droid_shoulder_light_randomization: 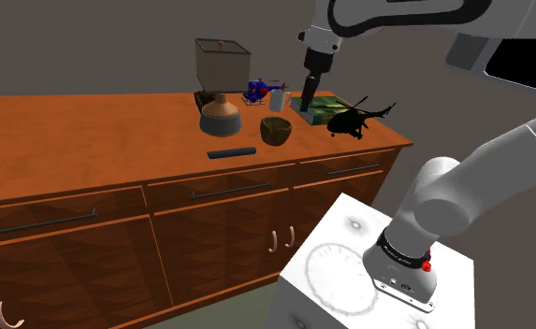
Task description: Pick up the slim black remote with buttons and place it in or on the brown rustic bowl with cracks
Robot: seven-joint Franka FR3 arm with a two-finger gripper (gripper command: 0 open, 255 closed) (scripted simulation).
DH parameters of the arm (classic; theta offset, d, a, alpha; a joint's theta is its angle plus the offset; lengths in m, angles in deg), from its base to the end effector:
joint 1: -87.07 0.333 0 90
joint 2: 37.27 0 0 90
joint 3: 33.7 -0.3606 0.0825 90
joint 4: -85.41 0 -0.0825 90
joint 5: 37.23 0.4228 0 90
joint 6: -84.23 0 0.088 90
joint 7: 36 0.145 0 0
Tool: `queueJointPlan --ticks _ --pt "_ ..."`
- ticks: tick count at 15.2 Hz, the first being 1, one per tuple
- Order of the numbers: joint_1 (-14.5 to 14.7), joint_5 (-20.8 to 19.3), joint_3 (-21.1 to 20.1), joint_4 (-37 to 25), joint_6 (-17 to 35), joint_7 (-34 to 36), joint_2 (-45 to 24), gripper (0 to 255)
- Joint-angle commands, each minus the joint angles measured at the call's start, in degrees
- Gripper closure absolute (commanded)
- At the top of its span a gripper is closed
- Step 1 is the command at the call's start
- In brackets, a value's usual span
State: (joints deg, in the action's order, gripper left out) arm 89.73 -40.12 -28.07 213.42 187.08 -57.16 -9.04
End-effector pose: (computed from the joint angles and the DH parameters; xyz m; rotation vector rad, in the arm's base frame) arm 0.4279 -0.0338 0.5579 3.0826 0.5257 0.0783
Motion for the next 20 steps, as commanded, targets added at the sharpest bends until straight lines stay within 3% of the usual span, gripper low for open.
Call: queueJointPlan --ticks 1,10,20 --pt "0.75 0.25 1.04 -0.65 2.93 -3.38 -4.04 0" --pt "3.39 3.61 3.43 -9.73 10.7 -17.86 -23.62 0" --pt "3.89 7.58 1.37 -25.73 13.41 -31.74 -45.64 0"
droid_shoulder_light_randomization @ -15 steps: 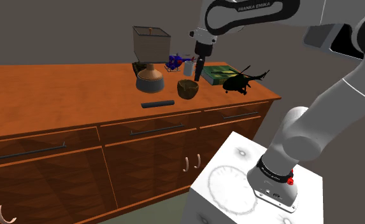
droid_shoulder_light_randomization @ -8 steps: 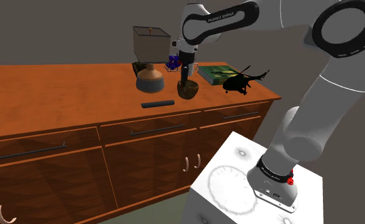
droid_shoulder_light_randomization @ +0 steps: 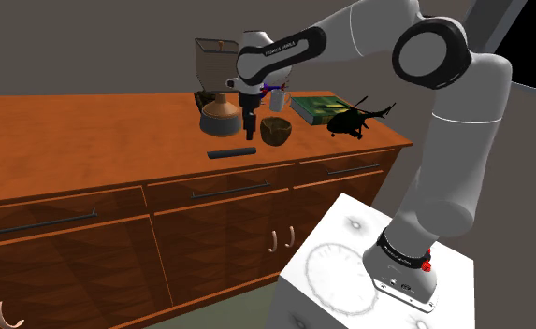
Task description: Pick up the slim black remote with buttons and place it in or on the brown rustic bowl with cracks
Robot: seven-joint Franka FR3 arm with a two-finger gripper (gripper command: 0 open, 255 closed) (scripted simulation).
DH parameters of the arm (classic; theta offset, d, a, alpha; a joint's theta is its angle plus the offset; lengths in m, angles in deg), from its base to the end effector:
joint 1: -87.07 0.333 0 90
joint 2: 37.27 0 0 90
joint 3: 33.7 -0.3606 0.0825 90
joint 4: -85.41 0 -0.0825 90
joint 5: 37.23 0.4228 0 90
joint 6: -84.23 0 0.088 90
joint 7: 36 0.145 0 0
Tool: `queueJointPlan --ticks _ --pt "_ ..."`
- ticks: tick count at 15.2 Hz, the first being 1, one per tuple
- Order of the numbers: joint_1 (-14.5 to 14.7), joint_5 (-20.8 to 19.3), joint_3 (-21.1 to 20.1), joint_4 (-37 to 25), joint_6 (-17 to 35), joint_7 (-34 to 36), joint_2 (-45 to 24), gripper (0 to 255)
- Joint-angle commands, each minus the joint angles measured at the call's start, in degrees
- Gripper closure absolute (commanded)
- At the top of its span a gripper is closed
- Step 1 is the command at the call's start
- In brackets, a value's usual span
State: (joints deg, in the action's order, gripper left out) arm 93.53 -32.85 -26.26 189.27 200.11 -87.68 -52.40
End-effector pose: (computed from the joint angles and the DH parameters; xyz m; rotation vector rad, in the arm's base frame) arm 0.6637 0.0002 0.3786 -2.8111 -1.2778 0.0481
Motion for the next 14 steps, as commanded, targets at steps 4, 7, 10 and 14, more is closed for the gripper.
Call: queueJointPlan --ticks 4,7,10,14 --pt "0.06 0.78 -1.64 -6.87 0.77 -4.45 -8.85 0" --pt "0.07 0.93 -1.74 -5.66 2.77 -4.54 -9.64 0" --pt "0.08 1.09 -1.84 -4.58 4.74 -4.65 -10.53 0" --pt "0.08 1.12 -1.86 -4.38 5.11 -4.67 -10.71 0"
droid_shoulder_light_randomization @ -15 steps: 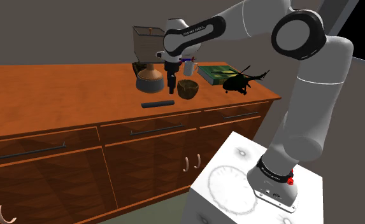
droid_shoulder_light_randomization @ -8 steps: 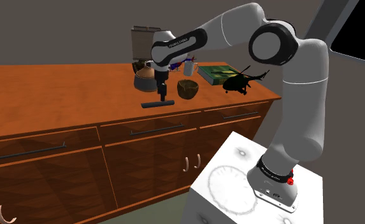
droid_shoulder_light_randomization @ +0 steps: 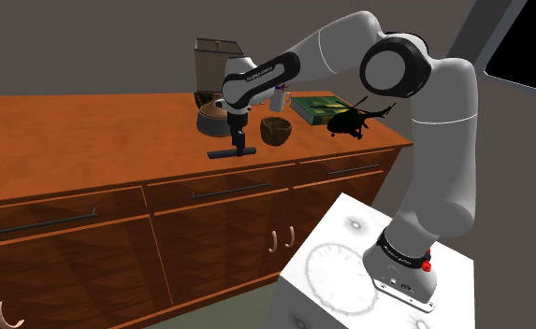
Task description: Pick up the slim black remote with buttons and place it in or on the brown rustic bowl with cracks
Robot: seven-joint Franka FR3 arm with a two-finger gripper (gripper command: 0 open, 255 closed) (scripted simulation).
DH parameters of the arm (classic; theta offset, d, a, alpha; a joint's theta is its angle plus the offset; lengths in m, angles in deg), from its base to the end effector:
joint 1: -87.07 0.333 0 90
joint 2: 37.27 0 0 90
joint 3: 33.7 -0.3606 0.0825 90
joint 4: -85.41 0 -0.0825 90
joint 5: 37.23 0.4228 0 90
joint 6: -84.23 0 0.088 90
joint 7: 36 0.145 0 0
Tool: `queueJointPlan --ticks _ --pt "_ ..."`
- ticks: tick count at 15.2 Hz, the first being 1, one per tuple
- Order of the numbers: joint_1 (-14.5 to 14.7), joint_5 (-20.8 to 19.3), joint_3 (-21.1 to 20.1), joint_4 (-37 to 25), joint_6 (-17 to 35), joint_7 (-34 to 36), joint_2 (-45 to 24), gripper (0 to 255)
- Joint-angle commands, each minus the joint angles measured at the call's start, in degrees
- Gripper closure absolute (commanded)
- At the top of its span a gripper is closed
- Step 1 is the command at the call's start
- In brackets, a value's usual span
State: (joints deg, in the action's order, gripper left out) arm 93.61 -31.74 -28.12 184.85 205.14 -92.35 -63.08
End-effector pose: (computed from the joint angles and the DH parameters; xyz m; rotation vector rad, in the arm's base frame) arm 0.7008 0.0245 0.2951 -2.7290 -1.4140 0.0723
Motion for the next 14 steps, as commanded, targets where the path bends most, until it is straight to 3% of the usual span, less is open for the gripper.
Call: queueJointPlan --ticks 1,5,6,14 --pt "0.0 0.01 0.0 0.04 0.08 0.0 -0.02 0" --pt "0.0 0.0 0.0 0.04 0.07 0.0 -0.02 0" --pt "0.0 0.0 0.0 0.04 0.07 0.0 -0.02 255" --pt "-0.02 0.01 0.0 -0.05 0.11 -0.03 -0.15 255"
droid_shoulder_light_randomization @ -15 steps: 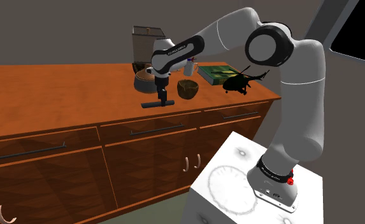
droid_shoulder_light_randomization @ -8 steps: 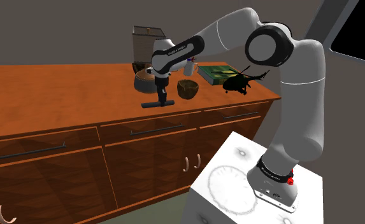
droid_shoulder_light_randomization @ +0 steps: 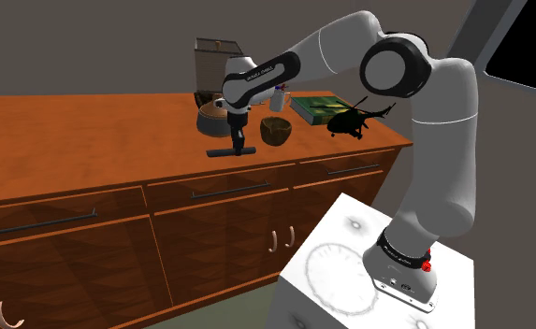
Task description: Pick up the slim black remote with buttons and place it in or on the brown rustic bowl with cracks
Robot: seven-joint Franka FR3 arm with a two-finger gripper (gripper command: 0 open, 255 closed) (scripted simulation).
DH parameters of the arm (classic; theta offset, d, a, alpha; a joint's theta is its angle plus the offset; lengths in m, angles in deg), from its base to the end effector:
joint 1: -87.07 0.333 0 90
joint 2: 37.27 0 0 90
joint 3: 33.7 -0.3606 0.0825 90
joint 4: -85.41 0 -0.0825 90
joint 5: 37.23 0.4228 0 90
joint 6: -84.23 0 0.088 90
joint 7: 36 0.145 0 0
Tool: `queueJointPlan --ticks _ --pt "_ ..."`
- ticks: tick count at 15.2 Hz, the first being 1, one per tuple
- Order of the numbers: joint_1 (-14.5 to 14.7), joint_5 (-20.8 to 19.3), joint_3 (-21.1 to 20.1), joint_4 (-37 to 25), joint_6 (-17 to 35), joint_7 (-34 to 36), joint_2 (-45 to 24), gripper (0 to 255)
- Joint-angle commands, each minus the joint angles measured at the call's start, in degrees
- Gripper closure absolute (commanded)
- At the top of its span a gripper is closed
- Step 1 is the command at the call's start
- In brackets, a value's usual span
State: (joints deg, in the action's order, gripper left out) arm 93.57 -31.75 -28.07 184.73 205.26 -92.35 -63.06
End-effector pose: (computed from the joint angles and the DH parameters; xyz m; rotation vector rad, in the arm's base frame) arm 0.7019 0.0235 0.2965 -2.7322 -1.4134 0.0664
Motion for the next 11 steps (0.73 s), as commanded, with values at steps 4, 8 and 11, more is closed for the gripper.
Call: queueJointPlan --ticks 4,8,11 --pt "0.09 -0.16 0.03 -0.58 -1.88 0.17 1.07 255" --pt "0.13 -0.38 0.13 -1.8 -4.42 0.38 2.4 255" --pt "0.14 -0.54 0.19 -2.85 -6.36 0.54 3.3 255"
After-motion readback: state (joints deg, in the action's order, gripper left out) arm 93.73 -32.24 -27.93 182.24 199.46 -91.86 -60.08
